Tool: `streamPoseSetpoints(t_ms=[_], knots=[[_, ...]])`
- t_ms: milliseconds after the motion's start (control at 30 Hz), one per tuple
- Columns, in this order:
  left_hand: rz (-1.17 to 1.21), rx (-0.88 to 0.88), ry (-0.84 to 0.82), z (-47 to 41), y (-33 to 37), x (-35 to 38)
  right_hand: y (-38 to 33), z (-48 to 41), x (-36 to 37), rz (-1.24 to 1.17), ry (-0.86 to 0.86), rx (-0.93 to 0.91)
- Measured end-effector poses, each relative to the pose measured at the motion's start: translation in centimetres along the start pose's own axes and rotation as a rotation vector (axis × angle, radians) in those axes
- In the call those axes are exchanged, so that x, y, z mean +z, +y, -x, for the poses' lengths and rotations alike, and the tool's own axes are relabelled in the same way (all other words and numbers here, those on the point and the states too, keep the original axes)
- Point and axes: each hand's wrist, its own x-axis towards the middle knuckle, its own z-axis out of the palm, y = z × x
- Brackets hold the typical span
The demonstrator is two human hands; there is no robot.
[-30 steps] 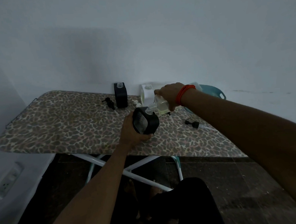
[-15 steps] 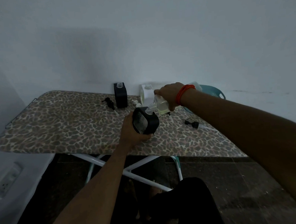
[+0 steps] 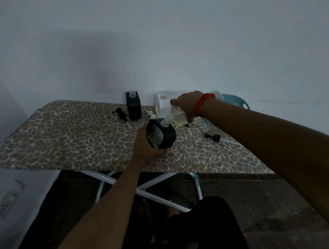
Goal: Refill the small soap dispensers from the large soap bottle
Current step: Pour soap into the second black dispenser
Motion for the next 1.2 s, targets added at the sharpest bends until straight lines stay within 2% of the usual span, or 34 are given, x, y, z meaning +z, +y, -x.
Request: streamPoseSetpoints(t_ms=[1200], knots=[[-0.029, -0.031, 0.027, -0.11, -0.35, 0.15, -0.37, -0.28, -0.45, 0.051, -0.006, 0.009]])
